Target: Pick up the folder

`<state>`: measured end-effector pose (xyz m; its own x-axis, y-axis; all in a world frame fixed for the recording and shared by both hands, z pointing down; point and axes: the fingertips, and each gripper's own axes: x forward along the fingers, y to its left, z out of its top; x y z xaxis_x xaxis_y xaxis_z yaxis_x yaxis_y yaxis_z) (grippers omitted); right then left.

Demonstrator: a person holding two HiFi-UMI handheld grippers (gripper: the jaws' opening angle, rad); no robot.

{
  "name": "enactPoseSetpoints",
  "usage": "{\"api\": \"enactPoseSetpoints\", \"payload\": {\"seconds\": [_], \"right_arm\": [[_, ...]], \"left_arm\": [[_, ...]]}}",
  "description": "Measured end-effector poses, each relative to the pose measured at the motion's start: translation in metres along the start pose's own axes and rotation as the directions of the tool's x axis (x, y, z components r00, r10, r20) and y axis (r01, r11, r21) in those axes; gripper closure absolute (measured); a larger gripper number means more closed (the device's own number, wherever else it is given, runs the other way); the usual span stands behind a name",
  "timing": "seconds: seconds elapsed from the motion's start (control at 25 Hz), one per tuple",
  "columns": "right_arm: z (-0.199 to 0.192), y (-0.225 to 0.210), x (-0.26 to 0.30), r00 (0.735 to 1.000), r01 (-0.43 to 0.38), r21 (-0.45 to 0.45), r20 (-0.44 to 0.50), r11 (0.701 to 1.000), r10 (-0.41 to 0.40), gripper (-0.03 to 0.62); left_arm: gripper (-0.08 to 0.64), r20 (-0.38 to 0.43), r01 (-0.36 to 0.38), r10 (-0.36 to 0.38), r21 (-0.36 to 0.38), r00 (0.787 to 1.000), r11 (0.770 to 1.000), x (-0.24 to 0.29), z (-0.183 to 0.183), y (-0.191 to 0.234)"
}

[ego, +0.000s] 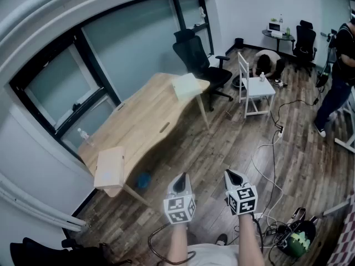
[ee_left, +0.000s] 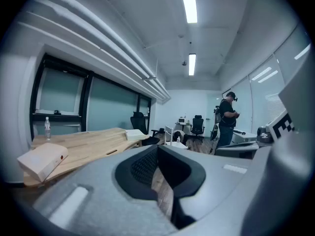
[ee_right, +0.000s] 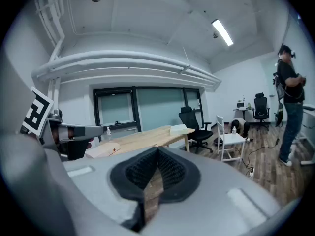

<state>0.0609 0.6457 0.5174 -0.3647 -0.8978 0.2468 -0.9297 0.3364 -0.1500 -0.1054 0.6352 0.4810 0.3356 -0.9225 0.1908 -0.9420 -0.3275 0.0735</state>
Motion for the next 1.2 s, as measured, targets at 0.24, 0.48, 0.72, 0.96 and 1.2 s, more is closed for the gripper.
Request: {"api": "enactPoseSetpoints", "payload": {"seconds": [0.24, 0.48, 0.72, 0.96, 1.2], "right_arm": [[-0.009, -0.016, -0.023, 1.0, 0.0, 0.01, -0.002, 1.0, 0.0, 0.591], [-0.003, -0.029, -0.036, 1.0, -0.003, 0.037, 0.029, 0.999, 0.002, 0.591], [-0.005, -0.042, -0.042, 0.996, -0.01, 0.102, 0.085, 0.995, 0.001, 0.591], [-0.003, -0.053, -0.022, 0.997, -0.016, 0.129, 0.077, 0.992, 0.006, 0.591], [0.011, -0.058, 0.009, 0.997, -0.032, 0.075, 0.075, 0.997, 0.027, 0.591]], "left_arm": [[0.552, 0.015, -0.019, 0.02, -0.033, 1.0, 0.999, -0.009, -0.001, -0.01], [0.552, 0.026, 0.017, -0.016, -0.041, 1.0, 0.999, -0.007, 0.002, -0.033], [0.552, 0.026, -0.017, 0.018, -0.04, 0.999, 0.999, -0.011, -0.007, -0.026], [0.552, -0.007, -0.048, 0.048, -0.031, 0.999, 0.998, 0.005, -0.012, -0.007], [0.552, 0.015, -0.053, 0.054, -0.048, 0.998, 0.997, 0.037, -0.001, 0.007]]}}
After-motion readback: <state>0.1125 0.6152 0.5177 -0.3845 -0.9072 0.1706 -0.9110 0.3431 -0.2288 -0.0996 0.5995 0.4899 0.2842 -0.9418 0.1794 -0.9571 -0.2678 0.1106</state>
